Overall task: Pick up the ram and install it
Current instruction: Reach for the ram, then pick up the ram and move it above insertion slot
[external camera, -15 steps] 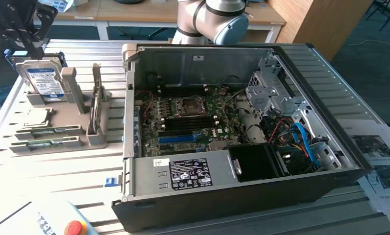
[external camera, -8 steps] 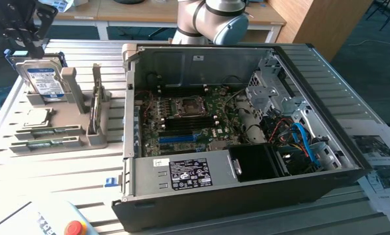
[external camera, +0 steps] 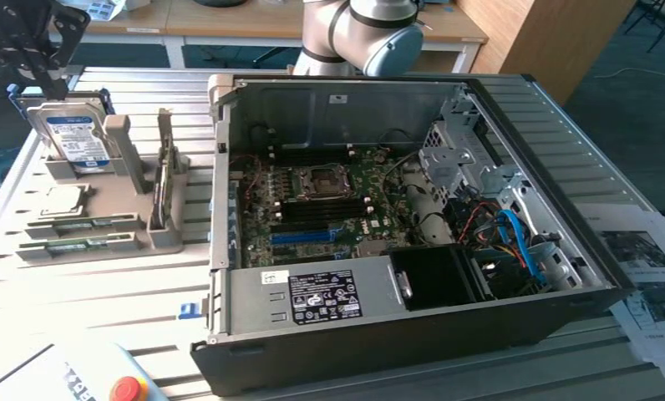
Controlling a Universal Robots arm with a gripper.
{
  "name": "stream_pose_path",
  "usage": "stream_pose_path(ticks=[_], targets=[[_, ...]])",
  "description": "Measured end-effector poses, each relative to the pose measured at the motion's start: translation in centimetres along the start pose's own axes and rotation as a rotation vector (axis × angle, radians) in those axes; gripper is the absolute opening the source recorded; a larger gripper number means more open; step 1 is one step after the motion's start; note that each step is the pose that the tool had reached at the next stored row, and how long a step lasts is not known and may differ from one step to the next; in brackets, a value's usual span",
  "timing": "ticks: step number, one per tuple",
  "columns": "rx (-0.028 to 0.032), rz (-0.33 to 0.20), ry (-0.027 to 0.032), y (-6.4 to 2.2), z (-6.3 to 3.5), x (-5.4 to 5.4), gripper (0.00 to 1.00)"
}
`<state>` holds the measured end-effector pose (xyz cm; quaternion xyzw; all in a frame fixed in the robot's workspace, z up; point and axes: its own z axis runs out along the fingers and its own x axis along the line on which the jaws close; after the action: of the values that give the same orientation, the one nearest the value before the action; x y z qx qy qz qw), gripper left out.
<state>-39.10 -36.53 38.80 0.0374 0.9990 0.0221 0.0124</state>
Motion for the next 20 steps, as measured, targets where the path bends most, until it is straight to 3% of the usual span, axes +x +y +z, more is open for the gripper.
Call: stream_pose_path(ticks=[20], targets=[[0.0000,-0.001,0.0000,0.00,0.00,0.01,0.10]])
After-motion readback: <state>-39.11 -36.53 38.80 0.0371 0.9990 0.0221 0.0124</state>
